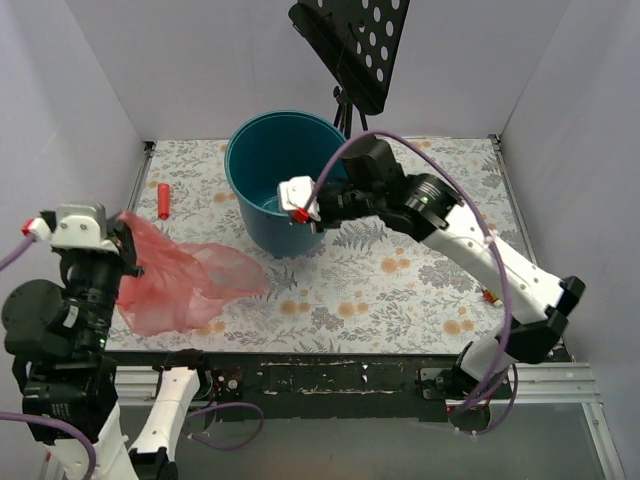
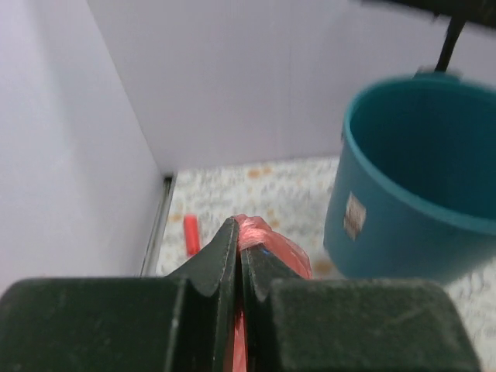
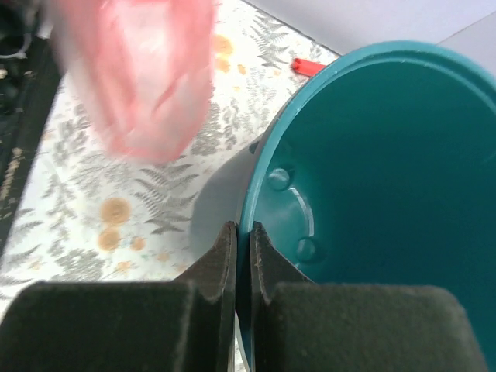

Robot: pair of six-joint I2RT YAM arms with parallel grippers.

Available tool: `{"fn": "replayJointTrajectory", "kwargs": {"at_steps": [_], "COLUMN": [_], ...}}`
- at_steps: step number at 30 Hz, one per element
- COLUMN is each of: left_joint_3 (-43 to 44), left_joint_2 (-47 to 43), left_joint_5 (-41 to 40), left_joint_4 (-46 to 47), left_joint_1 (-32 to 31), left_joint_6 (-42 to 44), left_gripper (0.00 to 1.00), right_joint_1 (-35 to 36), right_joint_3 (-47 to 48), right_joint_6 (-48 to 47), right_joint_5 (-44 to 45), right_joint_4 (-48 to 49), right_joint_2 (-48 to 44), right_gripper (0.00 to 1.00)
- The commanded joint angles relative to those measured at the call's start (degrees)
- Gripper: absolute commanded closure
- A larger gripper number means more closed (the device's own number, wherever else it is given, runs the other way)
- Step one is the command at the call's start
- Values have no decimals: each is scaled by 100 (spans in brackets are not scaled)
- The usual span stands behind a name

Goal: Put the trash bags into the trash bin
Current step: Move the trash bin to the center of the board, then place the trash bag in the trash bin.

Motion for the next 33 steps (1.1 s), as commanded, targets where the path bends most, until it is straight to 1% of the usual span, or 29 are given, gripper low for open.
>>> {"fn": "replayJointTrajectory", "kwargs": {"at_steps": [1, 3, 6, 8, 10, 13, 14, 15, 16, 17, 18, 19, 23, 25, 27, 29, 30, 33], "left_joint_3": [1399, 2102, 2912, 3151, 3152, 3440, 3624, 3757, 3854, 3898, 3925, 3995, 4294, 4303, 4312, 4443, 4557, 4698], "left_joint_2": [1112, 1605, 2238, 2476, 2626, 3003, 3205, 3372, 3504, 3627, 3742, 3856, 4366, 4489, 4586, 4718, 4814, 4920], "left_joint_5": [915, 1514, 2139, 2272, 2604, 3105, 3325, 3597, 3878, 4142, 4284, 4294, 3952, 3758, 3714, 3853, 4063, 4573], "left_joint_4": [915, 1029, 1257, 1599, 2135, 2803, 2971, 3146, 3409, 3647, 3901, 4043, 4176, 4229, 4273, 4264, 4264, 4273], "left_joint_1": [27, 35, 27, 27, 27, 62, 157, 298, 429, 535, 606, 685, 738, 738, 738, 738, 738, 730], "left_joint_6": [-459, -758, -979, -1145, -1478, -2444, -2882, -3287, -3760, -4165, -4457, -4781, -4969, -4961, -4926, -4847, -4751, -4574], "left_gripper": [100, 100, 100, 100, 100, 100, 100, 100, 100, 100, 100, 100, 100, 100, 100, 100, 100, 100], "right_joint_1": [258, 451, 609, 627, 645, 689, 698, 698, 698, 698, 698, 698, 698, 698, 698, 698, 698, 698], "right_joint_3": [-1068, -1579, -1747, -1826, -1993, -2257, -2292, -2292, -2258, -2188, -2048, -1898, -1169, -791, -387, -201, -140, 71], "right_joint_6": [293, 293, 407, 521, 574, 600, 592, 600, 635, 766, 915, 1004, 1496, 1681, 1664, 1568, 1489, 1278], "right_joint_5": [89, 151, 186, 186, 204, 265, 300, 327, 397, 554, 851, 1046, 2134, 2653, 2962, 3270, 3350, 3412], "right_joint_4": [306, 316, 149, 87, 104, 131, 122, 96, 78, 104, 183, 314, 1235, 1702, 2097, 2755, 3168, 4075], "right_joint_2": [-858, -1132, -1360, -1457, -1580, -1747, -1791, -1827, -1879, -1932, -1967, -2011, -2169, -2091, -1881, -1679, -1582, -1292], "right_gripper": [99, 99, 99, 99, 99, 99, 99, 86, 63, 39, 24, 16, 15, 15, 15, 16, 16, 16]}}
